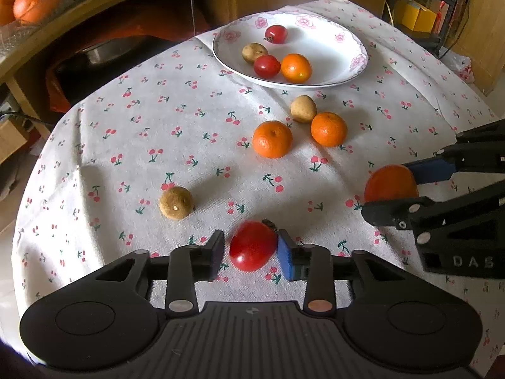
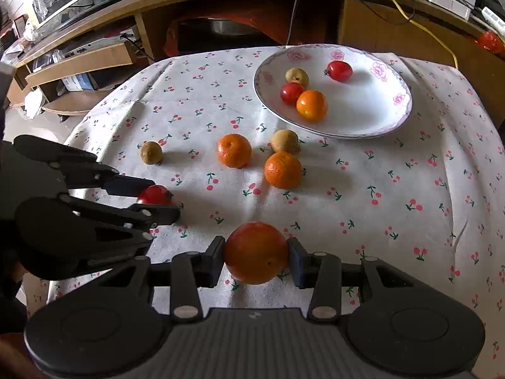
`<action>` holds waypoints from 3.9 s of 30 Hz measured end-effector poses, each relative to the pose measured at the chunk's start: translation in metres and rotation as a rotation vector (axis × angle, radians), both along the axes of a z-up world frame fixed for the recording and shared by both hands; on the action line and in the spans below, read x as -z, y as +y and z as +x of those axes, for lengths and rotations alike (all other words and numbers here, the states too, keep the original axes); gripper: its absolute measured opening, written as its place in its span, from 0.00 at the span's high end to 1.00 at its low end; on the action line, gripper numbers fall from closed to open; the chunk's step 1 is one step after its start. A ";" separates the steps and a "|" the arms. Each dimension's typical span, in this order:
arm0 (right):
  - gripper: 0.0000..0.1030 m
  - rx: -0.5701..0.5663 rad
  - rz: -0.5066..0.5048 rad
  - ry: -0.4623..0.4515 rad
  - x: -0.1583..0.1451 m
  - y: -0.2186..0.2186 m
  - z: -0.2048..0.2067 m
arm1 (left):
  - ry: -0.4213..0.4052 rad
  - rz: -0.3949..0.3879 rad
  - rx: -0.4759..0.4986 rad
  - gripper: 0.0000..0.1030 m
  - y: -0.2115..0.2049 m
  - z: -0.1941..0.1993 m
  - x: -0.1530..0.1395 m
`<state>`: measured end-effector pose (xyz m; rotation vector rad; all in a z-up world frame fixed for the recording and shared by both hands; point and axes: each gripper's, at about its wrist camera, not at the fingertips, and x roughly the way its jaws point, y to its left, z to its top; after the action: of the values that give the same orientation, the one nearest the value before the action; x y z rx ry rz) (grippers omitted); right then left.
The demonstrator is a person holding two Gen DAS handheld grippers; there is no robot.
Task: Organize fruits
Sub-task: 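Carry the red tomato in the left tool while the right tool carries the large tomato over the bowl, then open the left tool to drop the red tomato while the right tool lowers and releases the large tomato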
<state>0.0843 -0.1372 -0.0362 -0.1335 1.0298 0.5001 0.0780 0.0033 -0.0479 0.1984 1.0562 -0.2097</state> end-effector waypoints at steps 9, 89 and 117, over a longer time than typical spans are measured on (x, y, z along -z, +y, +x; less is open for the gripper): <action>0.60 0.006 0.003 0.011 0.002 -0.002 0.000 | 0.010 0.004 0.008 0.62 -0.006 -0.003 -0.002; 0.59 0.224 0.055 -0.115 -0.018 -0.037 0.158 | -0.109 -0.017 -0.069 0.64 -0.050 0.162 -0.036; 0.59 0.245 0.068 -0.140 -0.027 -0.040 0.157 | -0.141 -0.014 -0.090 0.46 -0.047 0.158 -0.044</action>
<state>0.2408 -0.1773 -0.0096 0.0183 0.8772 0.2981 0.2363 -0.0437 -0.0035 0.1502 0.9208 -0.1199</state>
